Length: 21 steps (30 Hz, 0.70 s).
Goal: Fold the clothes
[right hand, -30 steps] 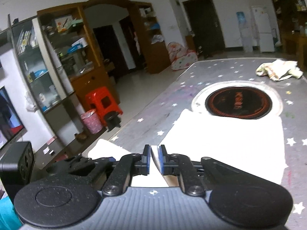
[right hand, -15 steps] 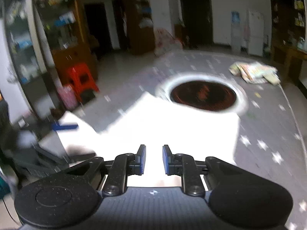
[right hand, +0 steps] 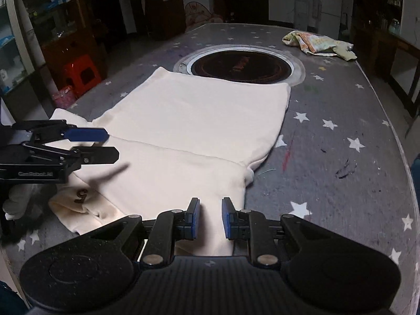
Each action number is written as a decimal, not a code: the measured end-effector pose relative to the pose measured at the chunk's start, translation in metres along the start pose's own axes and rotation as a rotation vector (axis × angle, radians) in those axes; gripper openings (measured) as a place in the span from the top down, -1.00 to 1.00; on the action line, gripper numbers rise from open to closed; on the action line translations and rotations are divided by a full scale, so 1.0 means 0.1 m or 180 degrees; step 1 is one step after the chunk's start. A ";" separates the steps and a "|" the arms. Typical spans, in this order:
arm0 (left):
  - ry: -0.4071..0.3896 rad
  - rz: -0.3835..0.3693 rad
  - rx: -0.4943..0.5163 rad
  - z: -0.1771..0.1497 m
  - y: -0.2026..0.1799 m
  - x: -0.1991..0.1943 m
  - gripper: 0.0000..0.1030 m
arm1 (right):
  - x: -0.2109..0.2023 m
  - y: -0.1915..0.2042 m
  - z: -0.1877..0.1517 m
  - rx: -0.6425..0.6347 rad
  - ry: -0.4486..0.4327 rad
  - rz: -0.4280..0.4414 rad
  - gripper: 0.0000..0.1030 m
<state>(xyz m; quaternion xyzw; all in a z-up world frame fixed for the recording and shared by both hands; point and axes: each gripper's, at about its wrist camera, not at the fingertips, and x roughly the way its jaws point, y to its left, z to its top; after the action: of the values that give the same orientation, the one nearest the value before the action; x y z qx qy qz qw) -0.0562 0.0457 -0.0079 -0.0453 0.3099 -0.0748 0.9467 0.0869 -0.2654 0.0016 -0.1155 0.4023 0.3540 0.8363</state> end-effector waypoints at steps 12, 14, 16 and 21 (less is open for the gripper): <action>0.0050 0.0057 0.0003 -0.02 0.04 0.03 0.13 | 0.28 -0.08 0.22 -0.0040 -0.0116 0.0011 0.69; 0.0051 0.0069 0.0020 -0.01 0.04 0.02 0.13 | 0.22 -0.08 0.23 -0.0047 -0.0140 0.0013 0.68; 0.0036 0.0069 0.0056 0.00 0.00 -0.01 0.13 | 0.13 -0.07 0.24 -0.0078 -0.0159 0.0008 0.66; -0.0054 -0.0060 0.0146 -0.01 -0.12 -0.17 0.12 | -0.08 0.01 0.14 -0.0176 -0.0099 0.0103 0.66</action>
<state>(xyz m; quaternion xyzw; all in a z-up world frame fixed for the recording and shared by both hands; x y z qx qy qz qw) -0.0718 0.0365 0.0029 -0.0272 0.2996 -0.0905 0.9494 0.0905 -0.2619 0.0170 -0.1265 0.3812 0.3802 0.8331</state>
